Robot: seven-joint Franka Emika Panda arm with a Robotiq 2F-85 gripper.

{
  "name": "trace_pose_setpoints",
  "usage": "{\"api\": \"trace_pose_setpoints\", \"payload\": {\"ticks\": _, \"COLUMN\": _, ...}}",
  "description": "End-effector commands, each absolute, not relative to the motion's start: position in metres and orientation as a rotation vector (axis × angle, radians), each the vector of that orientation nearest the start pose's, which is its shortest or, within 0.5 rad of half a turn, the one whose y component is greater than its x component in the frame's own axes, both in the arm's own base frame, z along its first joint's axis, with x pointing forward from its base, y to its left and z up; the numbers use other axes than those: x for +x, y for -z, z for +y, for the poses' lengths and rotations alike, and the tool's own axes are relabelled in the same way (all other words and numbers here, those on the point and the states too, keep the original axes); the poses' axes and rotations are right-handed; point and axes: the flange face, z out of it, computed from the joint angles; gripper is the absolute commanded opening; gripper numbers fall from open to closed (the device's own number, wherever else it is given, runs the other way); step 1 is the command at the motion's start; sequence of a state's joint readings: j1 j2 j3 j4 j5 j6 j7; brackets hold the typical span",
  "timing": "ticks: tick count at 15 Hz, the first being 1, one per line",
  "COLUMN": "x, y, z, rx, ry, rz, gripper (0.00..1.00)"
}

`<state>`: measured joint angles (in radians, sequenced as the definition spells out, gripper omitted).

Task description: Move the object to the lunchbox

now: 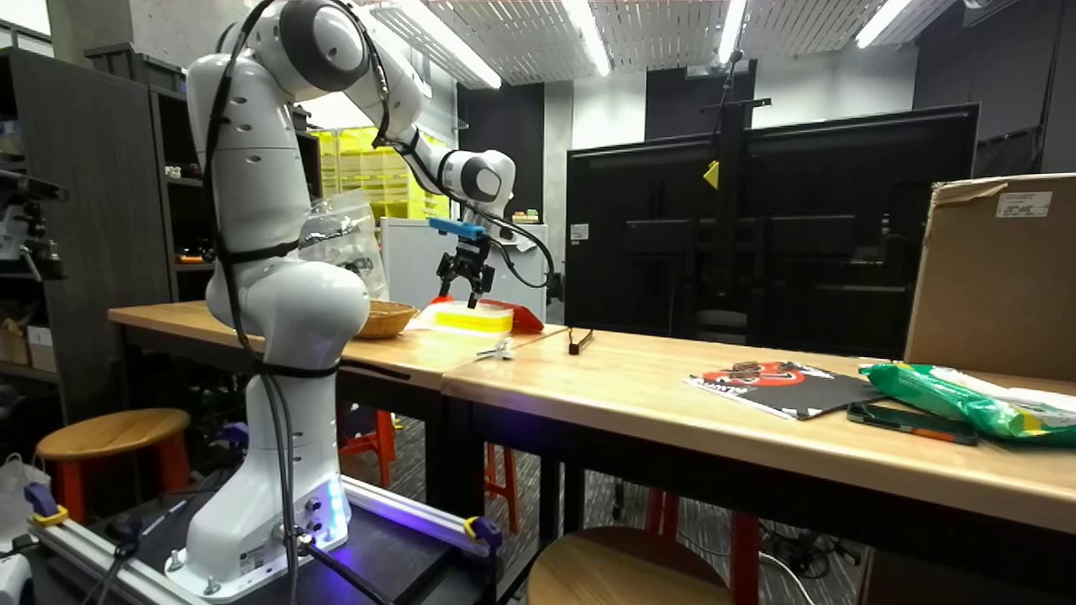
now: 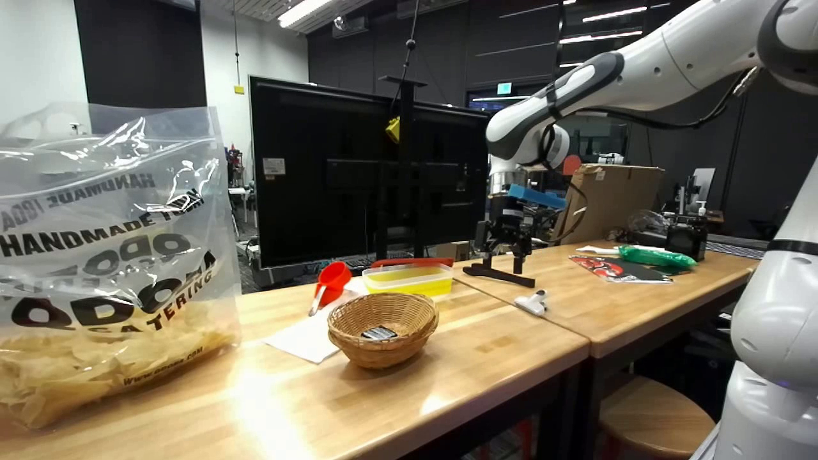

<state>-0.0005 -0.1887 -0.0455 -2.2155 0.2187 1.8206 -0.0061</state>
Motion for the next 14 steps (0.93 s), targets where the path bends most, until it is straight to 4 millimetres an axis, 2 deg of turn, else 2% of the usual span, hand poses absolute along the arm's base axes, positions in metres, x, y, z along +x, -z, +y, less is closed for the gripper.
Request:
{"api": "trace_pose_setpoints", "payload": {"ticks": 1, "x": 0.496, "y": -0.436, "z": 0.025, "rx": -2.914, "ry": -0.232, "rz": 0.189, "gripper": 1.00}}
{"api": "trace_pose_setpoints", "payload": {"ticks": 3, "x": 0.502, "y": -0.434, "z": 0.035, "rx": -2.955, "ry": -0.186, "rz": 0.226, "gripper": 1.00}}
{"api": "trace_pose_setpoints", "payload": {"ticks": 5, "x": 0.498, "y": -0.440, "z": 0.040, "rx": -2.982, "ry": -0.138, "rz": 0.307, "gripper": 1.00}}
{"api": "trace_pose_setpoints", "payload": {"ticks": 10, "x": 0.473, "y": -0.465, "z": 0.038, "rx": -3.056, "ry": 0.054, "rz": 0.554, "gripper": 1.00}}
{"api": "trace_pose_setpoints", "payload": {"ticks": 14, "x": 0.451, "y": -0.458, "z": 0.029, "rx": -2.959, "ry": 0.137, "rz": 0.833, "gripper": 1.00}}
